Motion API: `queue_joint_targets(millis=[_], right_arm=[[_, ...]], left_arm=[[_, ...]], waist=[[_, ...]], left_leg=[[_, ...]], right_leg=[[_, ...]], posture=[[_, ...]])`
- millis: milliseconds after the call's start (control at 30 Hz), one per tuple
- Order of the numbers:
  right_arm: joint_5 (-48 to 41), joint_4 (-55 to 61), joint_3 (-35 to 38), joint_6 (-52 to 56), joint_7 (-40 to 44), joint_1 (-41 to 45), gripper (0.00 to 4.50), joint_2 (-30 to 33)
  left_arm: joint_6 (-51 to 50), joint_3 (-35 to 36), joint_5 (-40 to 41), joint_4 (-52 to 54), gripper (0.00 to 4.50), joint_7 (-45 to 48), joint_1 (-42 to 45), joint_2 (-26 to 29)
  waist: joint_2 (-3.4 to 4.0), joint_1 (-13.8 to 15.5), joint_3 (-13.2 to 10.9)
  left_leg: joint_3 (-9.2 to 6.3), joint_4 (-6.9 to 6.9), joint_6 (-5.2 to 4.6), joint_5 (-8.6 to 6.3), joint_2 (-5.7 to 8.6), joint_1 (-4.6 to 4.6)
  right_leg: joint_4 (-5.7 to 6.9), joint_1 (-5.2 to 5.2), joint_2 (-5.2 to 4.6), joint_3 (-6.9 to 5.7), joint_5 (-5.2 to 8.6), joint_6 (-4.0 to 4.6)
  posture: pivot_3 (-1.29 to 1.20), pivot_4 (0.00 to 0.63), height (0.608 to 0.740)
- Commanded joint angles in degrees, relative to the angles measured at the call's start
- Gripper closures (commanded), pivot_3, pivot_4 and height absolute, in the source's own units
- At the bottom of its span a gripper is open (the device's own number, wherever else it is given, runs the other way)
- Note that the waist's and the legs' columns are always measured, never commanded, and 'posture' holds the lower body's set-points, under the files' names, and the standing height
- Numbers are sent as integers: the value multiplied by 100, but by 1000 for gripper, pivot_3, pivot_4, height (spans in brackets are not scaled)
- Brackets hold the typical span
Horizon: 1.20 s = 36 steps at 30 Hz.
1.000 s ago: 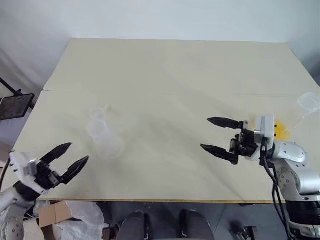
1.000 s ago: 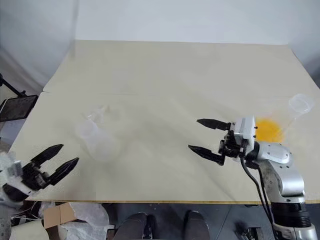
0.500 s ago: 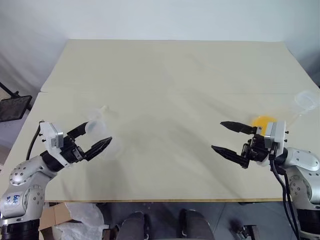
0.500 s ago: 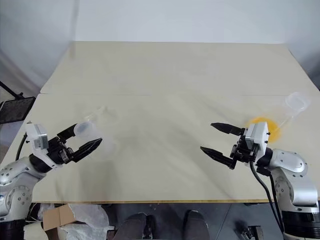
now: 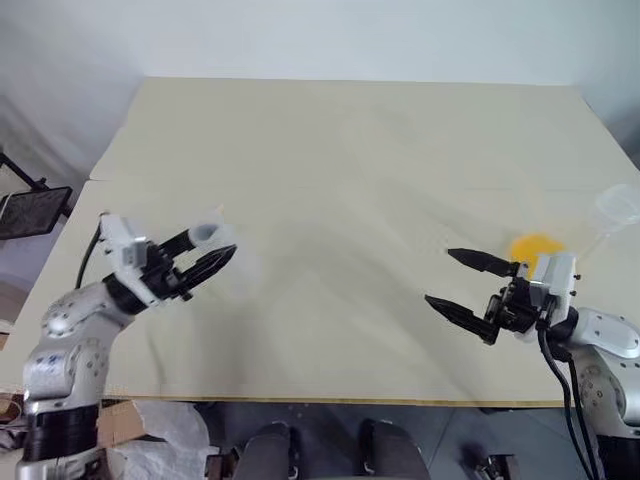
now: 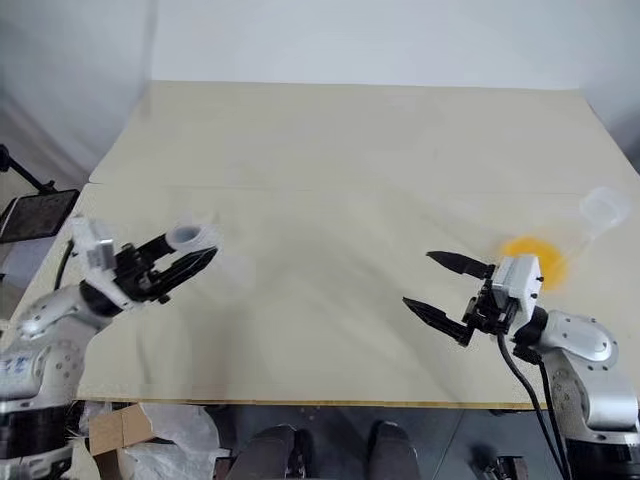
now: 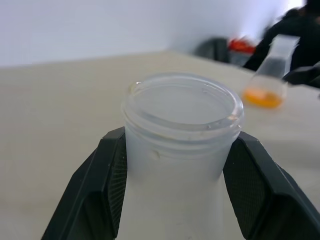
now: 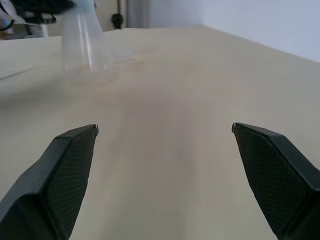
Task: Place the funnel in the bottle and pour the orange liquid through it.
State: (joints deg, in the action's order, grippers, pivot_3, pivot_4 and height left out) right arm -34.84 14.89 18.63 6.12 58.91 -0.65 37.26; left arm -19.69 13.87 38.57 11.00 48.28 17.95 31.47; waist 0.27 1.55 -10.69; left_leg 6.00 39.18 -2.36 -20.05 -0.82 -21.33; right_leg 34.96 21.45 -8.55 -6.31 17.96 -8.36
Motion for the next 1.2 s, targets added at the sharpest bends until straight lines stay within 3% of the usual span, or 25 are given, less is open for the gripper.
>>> queue_joint_targets(millis=[33, 333, 533, 733, 967, 1200], right_arm=[[-135, 425, 563, -99, -230, -416, 0, -7], [-118, 1150, 1185, -161, -870, -1390, 0, -344], [-110, 1567, 1326, -201, -1185, -1778, 0, -517], [-116, 1727, 1380, -279, -1342, -2007, 0, -617], [-41, 1839, 1210, -366, -1532, -2160, 0, -807], [1, 1562, 1012, -385, -1426, -1834, 0, -744]], left_arm=[[129, -616, -181, -147, 2112, 116, 736, -349], [1909, -1909, -1861, -3064, 2112, 321, 2784, -1837], [2550, -2192, -2576, -4406, 2112, 71, 3575, -2384], [2776, -2301, -2807, -4829, 2112, 391, 3711, -2497], [2507, -2071, -2641, -4516, 40, 315, 3620, -2594], [2160, -1851, -2194, -3611, 40, 1001, 2887, -2087]], waist=[[-1, 20, 0], [-10, -7, -2], [-11, -3, -2], [-11, -3, -3], [-11, 2, -3], [-9, -43, -1]], left_leg=[[-1, 0, -1, 1, 1, 0], [22, 2, -5, 8, 24, -2], [31, -1, -6, 8, 19, -7], [29, 0, -9, 9, 20, -8], [25, 2, -13, 11, 12, -11], [25, 1, -12, 11, 6, -7]], right_leg=[[0, -1, 0, 0, 0, -1], [-19, -1, 14, -2, -2, -5], [-27, 6, 18, -1, -2, -5], [-27, 6, 16, 0, -2, -5], [-26, 6, 11, 0, -3, -7], [-19, 7, 13, 0, -3, -7]], posture=[[0, 150, 740], [0, 150, 740], [0, 150, 740], [0, 150, 740], [0, 150, 740], [0, 150, 740]])
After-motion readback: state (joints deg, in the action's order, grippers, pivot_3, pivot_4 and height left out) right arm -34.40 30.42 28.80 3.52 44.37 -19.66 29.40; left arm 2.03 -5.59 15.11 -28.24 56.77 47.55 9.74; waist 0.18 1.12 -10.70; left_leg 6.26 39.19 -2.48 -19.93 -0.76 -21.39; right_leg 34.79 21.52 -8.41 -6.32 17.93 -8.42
